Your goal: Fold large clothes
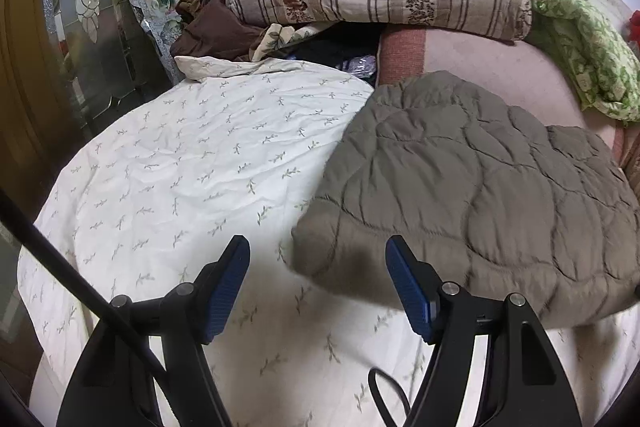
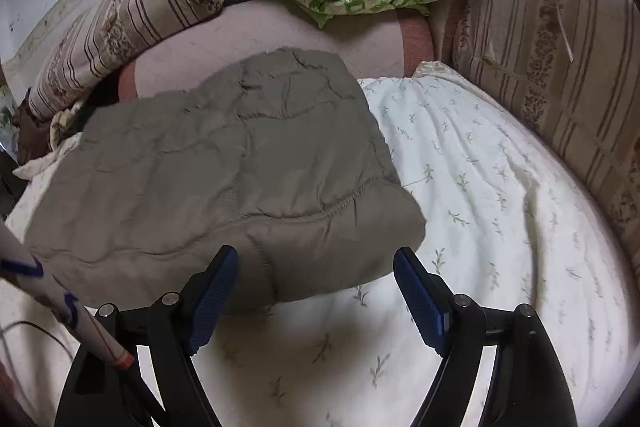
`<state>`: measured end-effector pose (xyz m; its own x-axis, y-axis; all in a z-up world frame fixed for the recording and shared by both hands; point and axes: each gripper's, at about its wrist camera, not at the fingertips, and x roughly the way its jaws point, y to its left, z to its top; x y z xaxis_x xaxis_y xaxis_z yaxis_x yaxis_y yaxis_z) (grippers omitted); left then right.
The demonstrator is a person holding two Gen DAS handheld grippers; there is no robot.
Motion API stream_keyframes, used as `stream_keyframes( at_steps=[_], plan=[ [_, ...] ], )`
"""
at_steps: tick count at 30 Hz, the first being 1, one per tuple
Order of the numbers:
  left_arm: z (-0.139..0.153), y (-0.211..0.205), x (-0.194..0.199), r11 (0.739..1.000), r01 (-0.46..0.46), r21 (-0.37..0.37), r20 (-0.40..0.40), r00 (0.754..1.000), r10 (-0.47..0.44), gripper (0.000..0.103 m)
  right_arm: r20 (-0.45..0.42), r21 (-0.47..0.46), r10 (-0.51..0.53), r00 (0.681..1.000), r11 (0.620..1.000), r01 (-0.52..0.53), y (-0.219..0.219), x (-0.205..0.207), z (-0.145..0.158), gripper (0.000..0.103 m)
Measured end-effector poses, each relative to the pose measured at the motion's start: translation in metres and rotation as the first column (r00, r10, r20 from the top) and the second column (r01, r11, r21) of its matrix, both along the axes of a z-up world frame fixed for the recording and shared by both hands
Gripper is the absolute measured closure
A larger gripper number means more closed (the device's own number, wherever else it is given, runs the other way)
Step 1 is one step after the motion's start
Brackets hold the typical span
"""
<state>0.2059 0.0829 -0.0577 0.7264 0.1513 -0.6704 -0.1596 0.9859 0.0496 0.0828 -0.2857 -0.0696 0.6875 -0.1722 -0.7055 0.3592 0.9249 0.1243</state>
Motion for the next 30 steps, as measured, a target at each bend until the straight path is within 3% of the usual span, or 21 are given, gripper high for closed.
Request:
stream_keyframes(
  at_steps=[3, 5, 9, 12, 14, 18, 25, 30],
  plan=[
    [-0.003, 0.006, 0.015, 1.000, -0.020, 0.009, -0.006, 1.000, 0.020, 0.033, -0.069, 0.073, 0.011, 0.998, 0.997, -0.006, -0.014, 0.012, -0.024, 0.019],
    [-0.003, 0.016, 0.027, 0.999, -0.020, -0.048, -0.030, 0.999, 0.018, 0.033, -0.052, 0.106, 0.024, 0.998, 0.994, -0.018, -0.021, 0.017, -0.019, 0.019],
    [-0.007, 0.041, 0.051, 0.988, -0.030, -0.150, -0.065, 0.998, 0.020, 0.033, -0.025, 0.065, 0.050, 0.998, 0.997, -0.048, -0.022, 0.016, -0.010, 0.019],
    [-0.012, 0.062, 0.061, 0.967, -0.053, -0.248, -0.102, 0.994, 0.028, 0.033, -0.020, 0.075, 0.042, 0.999, 0.996, -0.041, -0.025, 0.015, -0.006, 0.019],
    [-0.012, 0.070, 0.063, 0.960, -0.074, -0.272, -0.107, 0.993, 0.046, 0.033, -0.005, 0.090, 0.021, 1.000, 0.996, -0.021, -0.029, 0.012, -0.003, 0.017],
    [0.001, 0.070, 0.054, 0.973, -0.110, -0.202, -0.052, 0.994, 0.101, 0.033, -0.007, 0.127, -0.012, 1.000, 0.992, 0.013, -0.040, 0.008, -0.006, 0.015],
    [0.042, 0.043, 0.004, 0.983, -0.179, 0.046, 0.171, 0.971, 0.169, 0.033, -0.024, 0.075, -0.088, 0.996, 0.993, 0.089, -0.050, -0.011, -0.009, 0.015],
    [0.058, 0.035, -0.039, 0.984, -0.173, 0.033, 0.191, 0.968, 0.163, 0.033, -0.004, 0.135, -0.169, 0.986, 0.977, 0.168, -0.060, -0.036, -0.007, 0.015]
  ],
)
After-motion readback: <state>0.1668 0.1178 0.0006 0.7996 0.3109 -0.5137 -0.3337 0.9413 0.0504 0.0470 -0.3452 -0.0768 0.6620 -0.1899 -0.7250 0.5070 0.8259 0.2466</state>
